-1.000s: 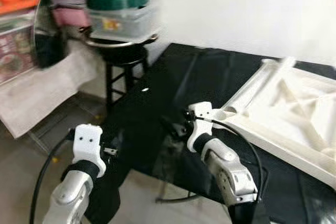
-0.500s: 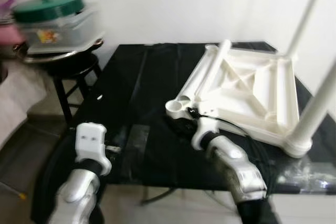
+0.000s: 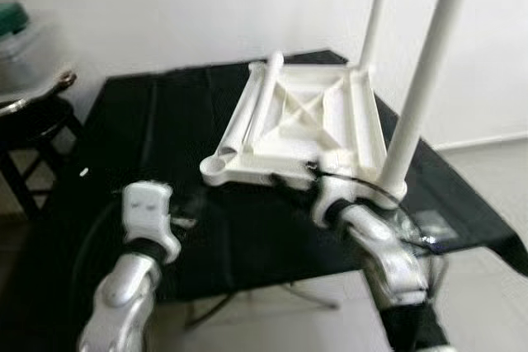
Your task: Building children table
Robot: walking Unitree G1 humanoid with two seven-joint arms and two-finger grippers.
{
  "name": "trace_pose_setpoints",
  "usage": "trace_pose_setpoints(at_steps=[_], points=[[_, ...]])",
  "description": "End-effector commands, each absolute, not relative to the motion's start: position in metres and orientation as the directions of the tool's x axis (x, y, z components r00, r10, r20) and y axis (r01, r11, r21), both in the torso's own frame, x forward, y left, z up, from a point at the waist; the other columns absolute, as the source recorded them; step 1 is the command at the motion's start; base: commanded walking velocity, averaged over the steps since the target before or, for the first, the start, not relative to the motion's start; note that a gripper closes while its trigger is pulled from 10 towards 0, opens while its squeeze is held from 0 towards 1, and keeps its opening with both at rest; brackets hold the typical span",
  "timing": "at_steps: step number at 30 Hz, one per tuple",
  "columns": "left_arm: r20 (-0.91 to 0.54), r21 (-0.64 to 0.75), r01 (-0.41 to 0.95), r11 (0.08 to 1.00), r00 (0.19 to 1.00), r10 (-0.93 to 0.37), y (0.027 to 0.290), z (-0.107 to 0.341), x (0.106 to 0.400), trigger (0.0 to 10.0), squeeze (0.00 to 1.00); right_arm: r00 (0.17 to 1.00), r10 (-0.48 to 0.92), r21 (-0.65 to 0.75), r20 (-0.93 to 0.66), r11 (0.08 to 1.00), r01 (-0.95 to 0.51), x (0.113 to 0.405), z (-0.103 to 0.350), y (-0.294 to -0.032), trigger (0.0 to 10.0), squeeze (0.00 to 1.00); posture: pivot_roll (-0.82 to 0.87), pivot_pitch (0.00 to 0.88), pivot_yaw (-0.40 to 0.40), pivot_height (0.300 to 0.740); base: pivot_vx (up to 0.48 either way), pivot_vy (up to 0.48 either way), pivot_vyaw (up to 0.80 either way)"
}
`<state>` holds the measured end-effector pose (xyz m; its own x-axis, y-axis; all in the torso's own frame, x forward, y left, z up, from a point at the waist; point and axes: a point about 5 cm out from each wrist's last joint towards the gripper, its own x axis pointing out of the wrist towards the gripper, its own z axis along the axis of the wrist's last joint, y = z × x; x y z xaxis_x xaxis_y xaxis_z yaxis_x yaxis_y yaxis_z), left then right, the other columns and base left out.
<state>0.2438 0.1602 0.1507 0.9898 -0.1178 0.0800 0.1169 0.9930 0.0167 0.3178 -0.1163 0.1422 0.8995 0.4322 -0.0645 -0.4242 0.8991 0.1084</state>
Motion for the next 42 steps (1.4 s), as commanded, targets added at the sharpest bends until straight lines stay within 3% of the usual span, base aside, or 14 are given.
trace_pose_setpoints(at_steps=[1,15,26,42], points=[[0.061,0.032,0.087,0.996,0.994,-0.089,0.168,0.1468,0.2431,10.0,0.0,0.879,0.474,0.127,-0.053,0.876,-0.465,0.3168,0.1431,-0.1029,10.0,0.0,-0.01,0.0,0.035,0.74,0.0,0.0,0.0],[0.065,0.01,0.088,0.996,0.994,-0.088,0.1693,0.1459,0.242,10.0,0.0,0.877,0.479,0.139,-0.048,0.872,-0.469,0.3156,0.1422,-0.1027,10.0,0.0,-0.02,0.0,0.04,0.74,0.0,0.0,0.0],[0.048,0.009,0.096,0.995,0.994,-0.096,0.1679,0.1433,0.2426,10.0,0.0,0.875,0.481,0.139,-0.052,0.871,-0.471,0.3144,0.1406,-0.1031,10.0,0.0,-0.02,0.0,0.036,0.74,0.0,-0.468,0.0],[0.032,-0.035,0.066,0.997,0.997,-0.065,0.1711,0.1408,0.2432,10.0,0.0,0.871,0.487,0.147,-0.063,0.868,-0.475,0.3126,0.1393,-0.1032,10.0,0.0,-0.02,0.0,0.035,0.74,0.0,0.0,0.0]])
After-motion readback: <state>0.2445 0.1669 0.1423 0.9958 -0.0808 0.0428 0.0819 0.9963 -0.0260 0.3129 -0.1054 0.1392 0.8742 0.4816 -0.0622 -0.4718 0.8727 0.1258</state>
